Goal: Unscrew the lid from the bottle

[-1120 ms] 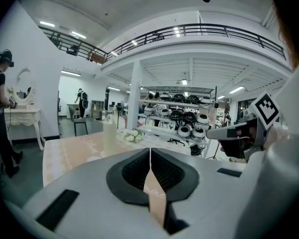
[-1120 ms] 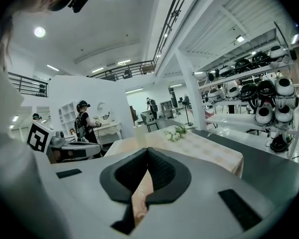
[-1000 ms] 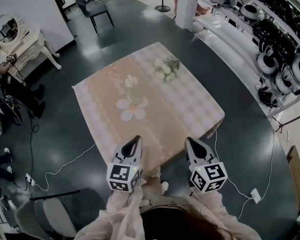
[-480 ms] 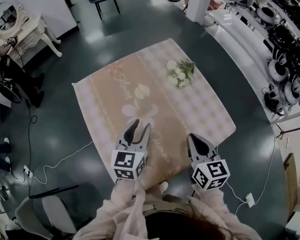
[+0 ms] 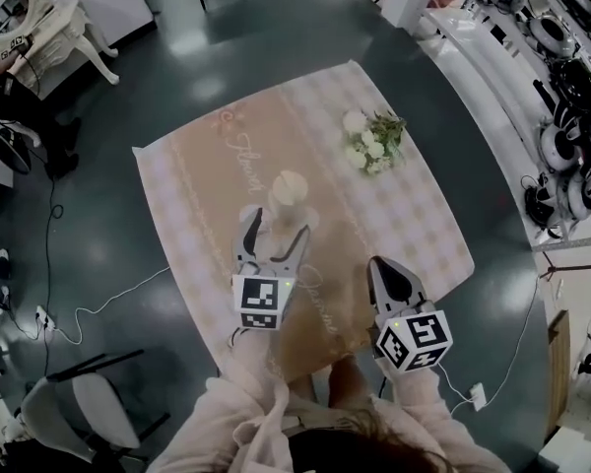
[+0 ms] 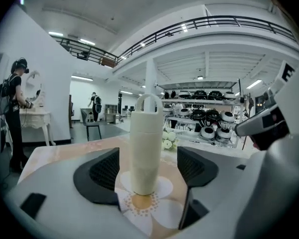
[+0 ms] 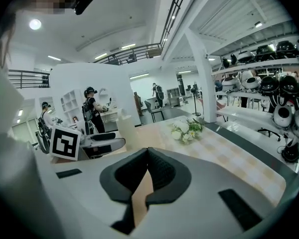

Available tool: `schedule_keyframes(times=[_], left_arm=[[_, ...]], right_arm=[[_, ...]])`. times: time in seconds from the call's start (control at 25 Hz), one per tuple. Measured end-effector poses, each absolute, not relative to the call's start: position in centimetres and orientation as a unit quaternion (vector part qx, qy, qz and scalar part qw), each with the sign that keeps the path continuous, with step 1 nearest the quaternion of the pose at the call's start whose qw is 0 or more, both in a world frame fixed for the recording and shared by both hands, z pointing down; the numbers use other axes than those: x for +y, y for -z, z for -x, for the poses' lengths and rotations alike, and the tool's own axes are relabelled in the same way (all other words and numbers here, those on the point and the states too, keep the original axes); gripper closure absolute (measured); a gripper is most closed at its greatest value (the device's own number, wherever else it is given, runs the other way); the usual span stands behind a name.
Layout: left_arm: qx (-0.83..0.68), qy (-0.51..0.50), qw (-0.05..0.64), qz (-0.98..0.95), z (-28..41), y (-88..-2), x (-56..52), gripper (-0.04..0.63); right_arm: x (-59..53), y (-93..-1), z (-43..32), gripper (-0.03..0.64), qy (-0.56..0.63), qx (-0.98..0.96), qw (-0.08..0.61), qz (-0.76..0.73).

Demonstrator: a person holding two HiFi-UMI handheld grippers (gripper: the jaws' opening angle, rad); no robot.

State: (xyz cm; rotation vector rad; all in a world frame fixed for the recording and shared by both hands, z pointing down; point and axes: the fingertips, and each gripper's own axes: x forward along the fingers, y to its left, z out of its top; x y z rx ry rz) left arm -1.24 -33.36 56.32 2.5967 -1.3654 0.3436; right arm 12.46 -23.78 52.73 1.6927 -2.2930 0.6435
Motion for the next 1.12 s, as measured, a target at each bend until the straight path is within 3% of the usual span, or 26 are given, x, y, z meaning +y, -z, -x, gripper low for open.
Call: schedule_keyframes(times=[0.24, 0.68, 0.84, 1.12], left_arm=[[-0.473, -0.097, 0.103, -0.87, 0.1, -58.7, -36.6, 0.214], [-0.49, -0.109, 0.096, -0.859, -2.1, -62.2, -39.4, 0.212], [-0.491, -0.119, 0.085, -0.859, -1.9, -62.3, -39.8, 0.279], [-0.468, -0.157, 0.086, -0.865, -2.3, -62.4, -39.1, 0.281]], right_arm=[[-25.5, -54.7, -12.8, 0.604, -0.232, -0.789, 0.131, -0.553], [-27.4, -57.7, -14.1, 0.604, -0.252, -0.796, 0.14, -0.533], [-27.3, -57.7, -14.3, 0.604, -0.251, -0.797, 0.137, -0.532], [-26.4, -56.5, -14.9, 0.604, -0.24, -0.799, 0.134, -0.534]])
